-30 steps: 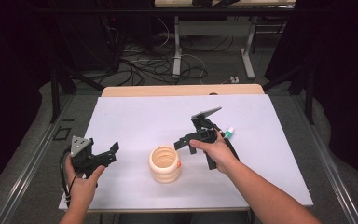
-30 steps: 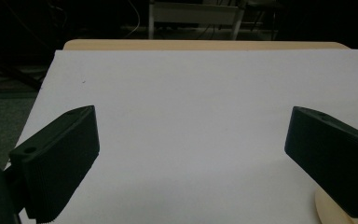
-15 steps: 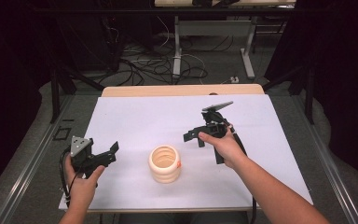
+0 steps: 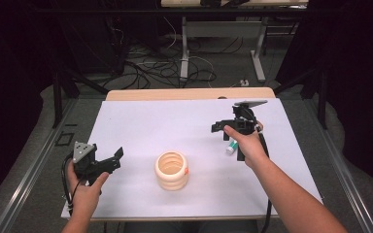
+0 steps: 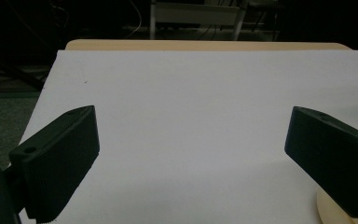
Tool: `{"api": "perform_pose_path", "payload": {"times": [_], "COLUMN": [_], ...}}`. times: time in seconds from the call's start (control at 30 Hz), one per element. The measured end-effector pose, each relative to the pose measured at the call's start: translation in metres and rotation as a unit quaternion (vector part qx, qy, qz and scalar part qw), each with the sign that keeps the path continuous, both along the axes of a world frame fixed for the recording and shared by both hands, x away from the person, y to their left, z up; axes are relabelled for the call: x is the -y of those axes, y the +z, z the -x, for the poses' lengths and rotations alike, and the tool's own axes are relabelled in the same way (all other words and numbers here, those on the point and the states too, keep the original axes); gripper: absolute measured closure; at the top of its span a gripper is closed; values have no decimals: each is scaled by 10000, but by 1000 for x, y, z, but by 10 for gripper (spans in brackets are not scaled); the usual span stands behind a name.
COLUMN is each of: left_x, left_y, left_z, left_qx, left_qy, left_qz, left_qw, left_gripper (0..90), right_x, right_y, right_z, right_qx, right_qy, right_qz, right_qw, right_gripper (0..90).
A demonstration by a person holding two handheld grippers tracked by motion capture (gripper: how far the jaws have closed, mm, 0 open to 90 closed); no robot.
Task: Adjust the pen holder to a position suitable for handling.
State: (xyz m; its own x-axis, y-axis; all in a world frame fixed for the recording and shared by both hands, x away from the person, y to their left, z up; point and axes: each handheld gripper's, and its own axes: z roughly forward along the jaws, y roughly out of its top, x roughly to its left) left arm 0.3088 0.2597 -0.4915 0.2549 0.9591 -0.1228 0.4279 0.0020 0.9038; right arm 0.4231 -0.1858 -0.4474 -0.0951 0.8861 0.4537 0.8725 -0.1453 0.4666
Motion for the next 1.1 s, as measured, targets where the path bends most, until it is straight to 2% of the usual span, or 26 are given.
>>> {"api": "perform_pose_path", "payload": {"times": [0.03,0.07,0.1,0.23,0.27,0.4,0.6,0.63,0.7,0.77,0.8,0.83,0.87,0.97,1.0,1.1], "left_x": [0,0,0,0,0,0,1,1,1,1,1,1,1,1,1,1], "left_y": [0,0,0,0,0,0,0,0,-1,-1,-1,-1,-1,-1,-1,-1], "left_z": [0,0,0,0,0,0,0,0,0,0,0,0,0,0,0,0], "left_qx": [-3,-1,-1,1,-3,1,-24,-17,-16,-18,-19,-19,-19,-6,-4,-5], "left_qy": [-16,-13,-17,-18,-16,-19,-25,-27,-30,-29,-31,-37,-37,-37,-39,-42], "left_qz": [-30,-33,-27,-26,-26,-22,-9,-20,-21,-17,-16,-29,-23,-21,-27,-26], "left_qw": [10000,10000,10000,10000,10000,10000,10000,10000,10000,10000,10000,10000,10000,10000,10000,10000], "left_gripper": [31,30,30,31,30,30,31,30,30,30,30,30,30,31,30,31], "right_x": [2,7,7,13,15,18,29,30,33,37,37,40,40,42,41,41], "right_y": [-2,-4,-4,-8,-11,-17,-27,-28,-31,-32,-32,-35,-35,-38,-39,-39], "right_z": [-2,-4,-4,-9,-11,-12,-17,-18,-20,-22,-22,-23,-23,-25,-26,-27], "right_qx": [34,20,20,-76,-96,-135,-267,-376,-341,-457,-457,-499,-499,-627,-659,-765], "right_qy": [-102,-250,-250,-530,-687,-902,-1278,-1339,-1489,-1705,-1705,-1798,-1798,-1935,-2071,-2176], "right_qz": [-1,95,95,76,114,29,-19,-55,-87,-173,-173,-246,-246,-420,-477,-528], "right_qw": [9999,9996,9996,9985,9975,9958,9914,9903,9882,9841,9841,9821,9821,9782,9749,9716], "right_gripper": [155,162,162,191,212,223,266,269,277,303,303,313,313,322,323,336]}}
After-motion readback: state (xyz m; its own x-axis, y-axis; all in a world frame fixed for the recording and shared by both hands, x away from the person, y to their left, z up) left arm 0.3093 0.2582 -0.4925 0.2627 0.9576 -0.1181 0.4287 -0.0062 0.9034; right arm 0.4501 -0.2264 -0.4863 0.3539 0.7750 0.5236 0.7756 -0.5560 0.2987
